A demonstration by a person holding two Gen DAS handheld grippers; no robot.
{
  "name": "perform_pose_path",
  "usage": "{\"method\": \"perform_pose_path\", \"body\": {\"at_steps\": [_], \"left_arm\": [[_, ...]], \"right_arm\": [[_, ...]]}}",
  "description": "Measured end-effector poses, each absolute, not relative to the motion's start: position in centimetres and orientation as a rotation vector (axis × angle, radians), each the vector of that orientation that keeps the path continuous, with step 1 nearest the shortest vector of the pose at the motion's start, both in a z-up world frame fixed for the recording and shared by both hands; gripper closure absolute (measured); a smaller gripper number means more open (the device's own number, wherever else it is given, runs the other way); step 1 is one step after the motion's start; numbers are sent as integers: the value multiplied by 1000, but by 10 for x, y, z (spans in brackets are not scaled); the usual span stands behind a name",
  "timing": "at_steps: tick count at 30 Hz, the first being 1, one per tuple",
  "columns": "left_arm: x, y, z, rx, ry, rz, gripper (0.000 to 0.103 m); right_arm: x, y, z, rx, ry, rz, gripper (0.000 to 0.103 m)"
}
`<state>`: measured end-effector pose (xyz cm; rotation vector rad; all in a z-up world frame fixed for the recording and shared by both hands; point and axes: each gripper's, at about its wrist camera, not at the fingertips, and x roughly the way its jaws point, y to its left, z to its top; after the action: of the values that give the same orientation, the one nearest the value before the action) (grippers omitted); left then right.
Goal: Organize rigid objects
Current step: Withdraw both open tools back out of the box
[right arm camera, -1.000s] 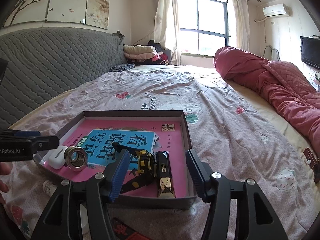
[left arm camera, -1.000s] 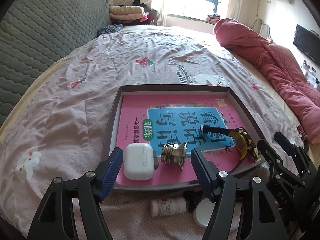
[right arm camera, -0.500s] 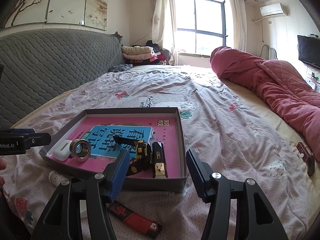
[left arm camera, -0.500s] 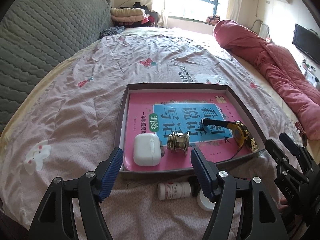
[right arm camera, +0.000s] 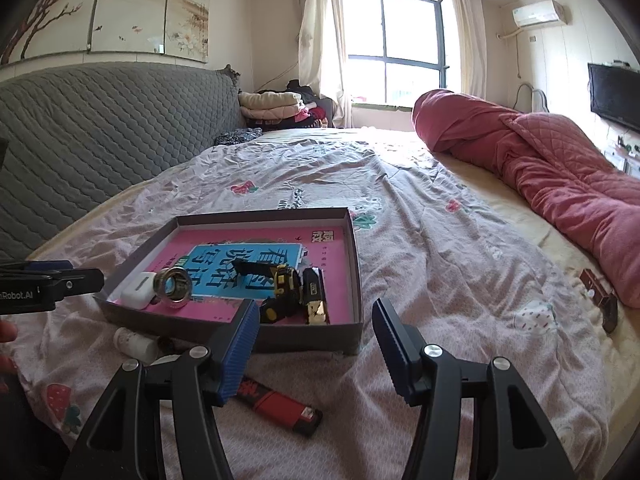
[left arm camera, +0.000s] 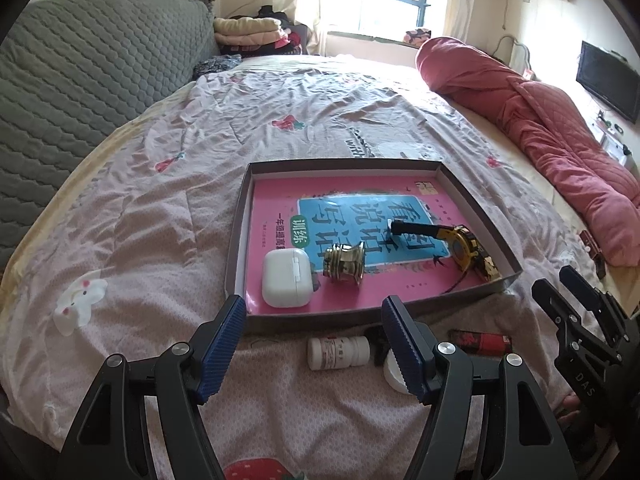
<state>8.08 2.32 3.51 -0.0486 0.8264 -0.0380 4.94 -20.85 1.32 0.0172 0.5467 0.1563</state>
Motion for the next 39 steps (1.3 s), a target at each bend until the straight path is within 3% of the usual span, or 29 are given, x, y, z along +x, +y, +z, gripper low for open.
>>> {"method": "perform_pose_path", "body": {"at_steps": [39], "left_arm": [[45, 15, 10, -10, 906, -92, 31]], "right_arm": [[0, -153, 12, -60, 641, 304, 45]]}}
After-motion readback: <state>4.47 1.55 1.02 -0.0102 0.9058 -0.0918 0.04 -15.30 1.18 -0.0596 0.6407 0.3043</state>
